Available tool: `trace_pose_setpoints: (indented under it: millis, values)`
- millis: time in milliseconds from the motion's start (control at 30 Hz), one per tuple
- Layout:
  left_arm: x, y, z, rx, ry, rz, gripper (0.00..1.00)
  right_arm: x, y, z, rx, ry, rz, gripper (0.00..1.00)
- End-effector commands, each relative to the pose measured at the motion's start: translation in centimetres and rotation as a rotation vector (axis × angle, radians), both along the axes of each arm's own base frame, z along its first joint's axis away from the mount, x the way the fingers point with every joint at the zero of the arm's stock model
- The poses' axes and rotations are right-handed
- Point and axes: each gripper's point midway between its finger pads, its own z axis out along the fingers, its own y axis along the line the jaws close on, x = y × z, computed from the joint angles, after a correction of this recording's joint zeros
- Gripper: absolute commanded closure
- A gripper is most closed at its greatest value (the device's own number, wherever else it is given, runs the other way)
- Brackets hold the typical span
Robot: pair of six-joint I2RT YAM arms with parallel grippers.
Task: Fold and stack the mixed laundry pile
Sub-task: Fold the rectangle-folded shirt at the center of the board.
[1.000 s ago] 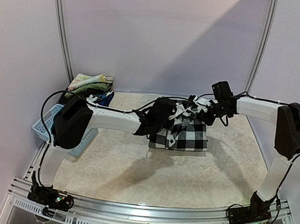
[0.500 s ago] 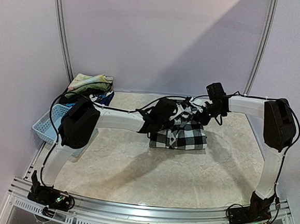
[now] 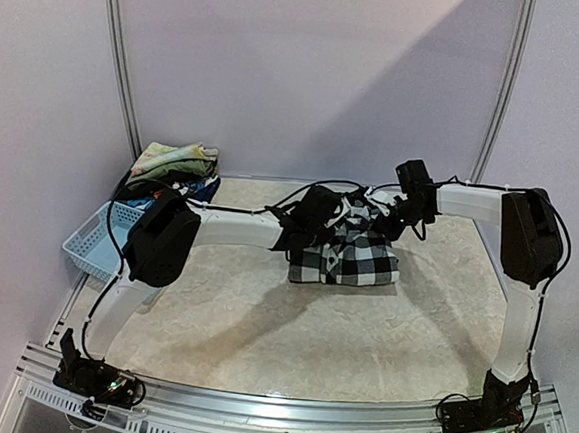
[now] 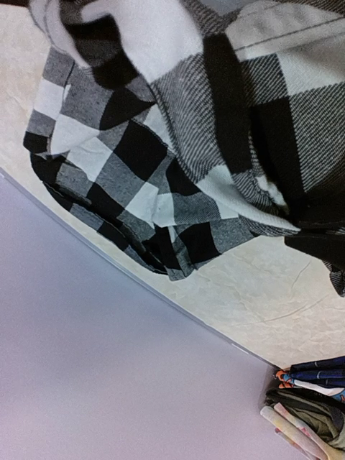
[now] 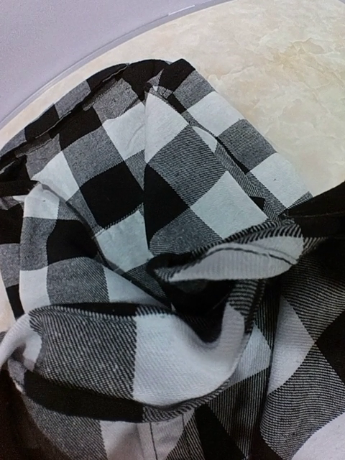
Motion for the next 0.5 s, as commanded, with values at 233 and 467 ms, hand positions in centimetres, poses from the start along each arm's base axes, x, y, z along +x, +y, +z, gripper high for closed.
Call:
trace_pose_setpoints:
  millis: [233,467]
  values:
    - [1.6,1.2,-2.2,0.043,0.069,0.011,0.85,1.6,-0.6,-1.8,-0.015,0.044,-0.036,0.92]
    - [1.7,0.1,-2.3,0.029,0.088,-0.032,0.73,2.0,-1.0,-2.6,-0.021,0.088,-0.061,0.82]
